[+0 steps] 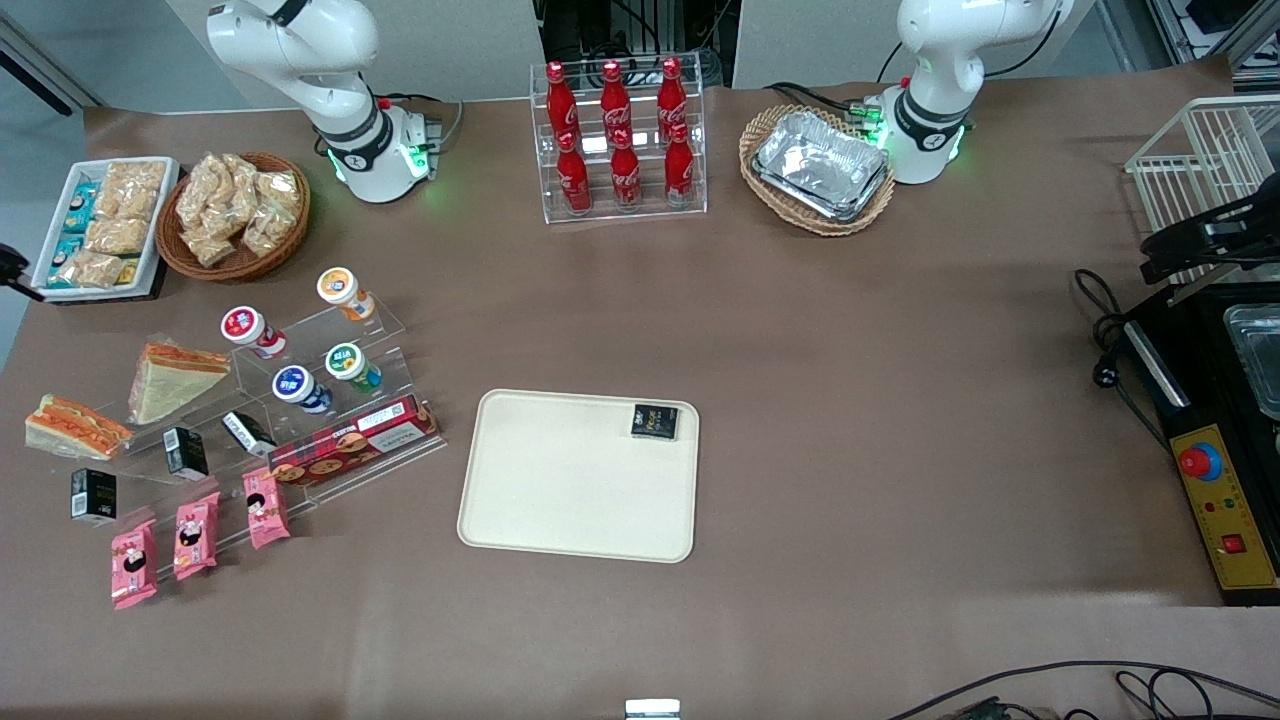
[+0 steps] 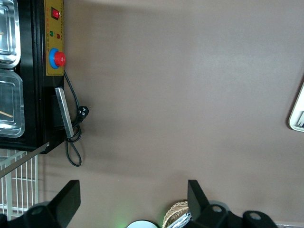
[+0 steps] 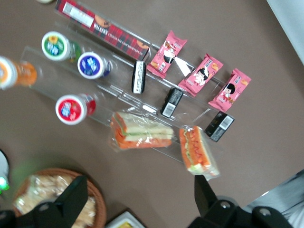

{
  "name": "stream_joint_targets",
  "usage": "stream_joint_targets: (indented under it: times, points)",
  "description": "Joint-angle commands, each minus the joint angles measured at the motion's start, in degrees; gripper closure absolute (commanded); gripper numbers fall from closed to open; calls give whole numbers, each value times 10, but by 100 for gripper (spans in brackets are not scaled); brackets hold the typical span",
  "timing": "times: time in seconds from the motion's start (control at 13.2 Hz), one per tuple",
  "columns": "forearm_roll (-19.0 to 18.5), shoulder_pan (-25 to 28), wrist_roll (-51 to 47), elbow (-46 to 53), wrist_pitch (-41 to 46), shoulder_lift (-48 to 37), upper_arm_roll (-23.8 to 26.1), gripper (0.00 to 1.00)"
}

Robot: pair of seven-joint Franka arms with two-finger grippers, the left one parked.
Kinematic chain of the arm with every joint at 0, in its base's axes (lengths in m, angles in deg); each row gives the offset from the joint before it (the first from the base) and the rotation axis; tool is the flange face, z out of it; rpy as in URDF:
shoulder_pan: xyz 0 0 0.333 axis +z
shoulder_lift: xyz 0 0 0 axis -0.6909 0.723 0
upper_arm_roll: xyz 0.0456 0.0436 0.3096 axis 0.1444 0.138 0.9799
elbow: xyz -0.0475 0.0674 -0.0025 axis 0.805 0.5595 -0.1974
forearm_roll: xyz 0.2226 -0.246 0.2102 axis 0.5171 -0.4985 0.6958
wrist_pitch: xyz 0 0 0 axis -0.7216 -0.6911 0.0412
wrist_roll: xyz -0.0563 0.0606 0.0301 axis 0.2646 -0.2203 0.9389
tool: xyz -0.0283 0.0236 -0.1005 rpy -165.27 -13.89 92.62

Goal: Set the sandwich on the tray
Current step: 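Move the right gripper over the rack toward the wrapped triangular sandwiches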

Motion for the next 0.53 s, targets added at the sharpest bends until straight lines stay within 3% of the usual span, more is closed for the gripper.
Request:
stream_joint_targets:
  times: [0.0, 0.3, 0.45]
  points:
    - [23, 2, 172, 0, -32, 26, -33, 0]
    - [36, -22, 338, -1, -76, 65, -47, 0]
    - [70, -56, 402, -1, -105, 94, -49, 0]
